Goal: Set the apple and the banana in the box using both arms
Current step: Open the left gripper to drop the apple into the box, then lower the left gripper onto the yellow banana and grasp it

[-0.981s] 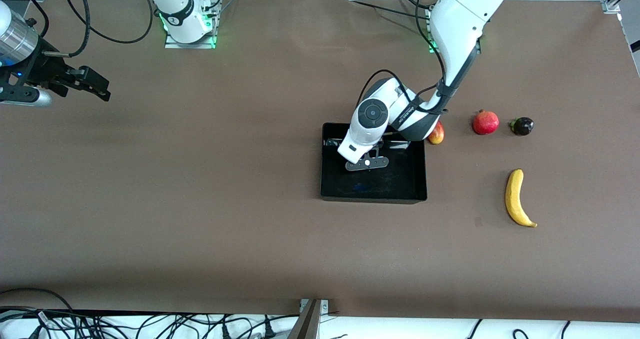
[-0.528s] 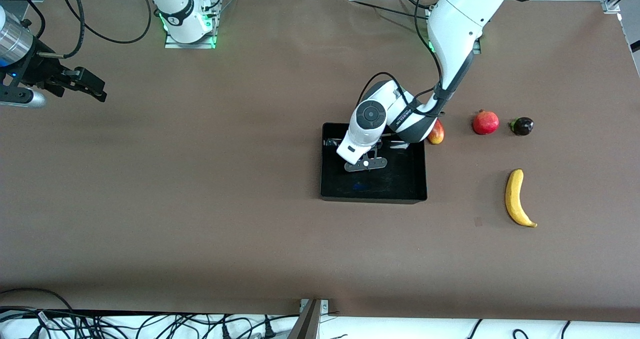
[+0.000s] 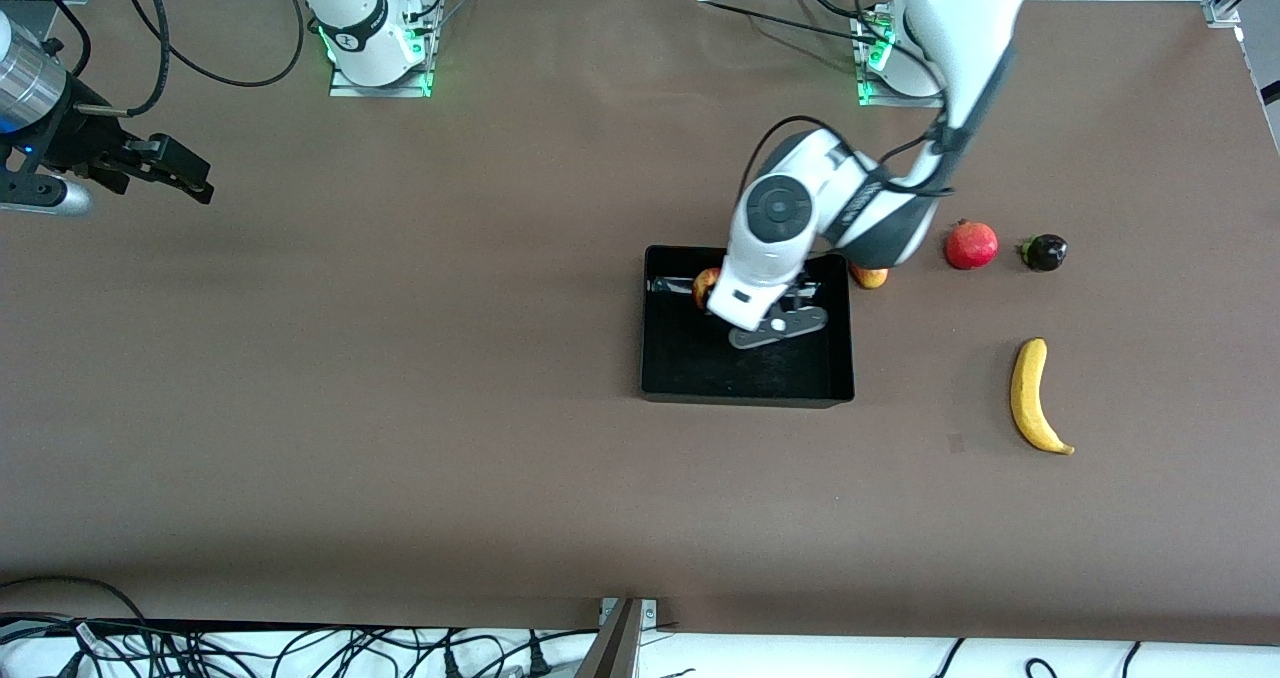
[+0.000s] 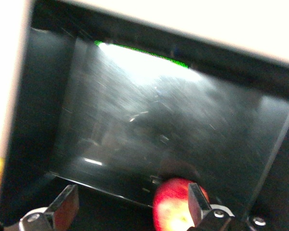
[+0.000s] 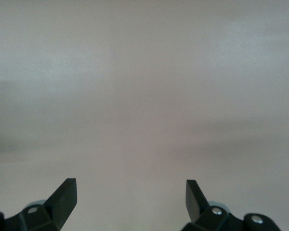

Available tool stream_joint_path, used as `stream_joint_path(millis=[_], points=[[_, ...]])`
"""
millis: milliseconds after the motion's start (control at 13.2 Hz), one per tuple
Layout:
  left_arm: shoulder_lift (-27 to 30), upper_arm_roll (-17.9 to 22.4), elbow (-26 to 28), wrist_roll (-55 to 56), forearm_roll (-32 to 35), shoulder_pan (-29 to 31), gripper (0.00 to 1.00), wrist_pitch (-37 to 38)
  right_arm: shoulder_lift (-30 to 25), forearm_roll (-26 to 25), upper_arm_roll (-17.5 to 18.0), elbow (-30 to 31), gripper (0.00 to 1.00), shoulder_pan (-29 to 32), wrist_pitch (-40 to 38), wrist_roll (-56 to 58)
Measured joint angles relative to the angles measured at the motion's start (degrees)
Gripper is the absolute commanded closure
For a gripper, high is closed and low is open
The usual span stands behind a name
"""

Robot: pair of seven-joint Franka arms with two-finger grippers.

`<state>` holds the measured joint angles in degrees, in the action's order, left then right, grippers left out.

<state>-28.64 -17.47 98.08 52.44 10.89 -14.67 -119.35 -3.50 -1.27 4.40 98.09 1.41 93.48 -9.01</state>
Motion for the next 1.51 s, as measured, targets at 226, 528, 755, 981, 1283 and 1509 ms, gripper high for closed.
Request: stream_joint_path(millis=[226,528,755,981,1283,1509], points=[[1.7,0.7,-0.7,-16.8,0.3,10.3,0.0,4.1,0.0,0.0,0.0,0.0,0.0,0.0,0.1,0.0],[0.2,3.7,-0.7,-40.0,0.3,22.4,0.0,0.4,0.0,0.0,0.1,0.0,0.0,0.0,0.5,0.0],[-2.2,5.8,-0.6,-51.6,0.3,27.2,0.0,-6.1,0.0,0.0,0.1,0.0,0.0,0.0,0.6,0.0],[-6.9,6.1,-0.6,-58.4,3.0,30.6,0.0,-12.5,0.0,0.0,0.1,0.0,0.0,0.0,0.6,0.0],[-12.8,6.2,-0.5,-58.8,7.9,32.4,0.41,-19.1,0.0,0.0,0.1,0.0,0.0,0.0,0.6,0.0],[-13.6,6.3,-0.6,-59.3,8.1,32.7,1.0,-19.5,0.0,0.0,0.1,0.0,0.0,0.0,0.6,0.0]])
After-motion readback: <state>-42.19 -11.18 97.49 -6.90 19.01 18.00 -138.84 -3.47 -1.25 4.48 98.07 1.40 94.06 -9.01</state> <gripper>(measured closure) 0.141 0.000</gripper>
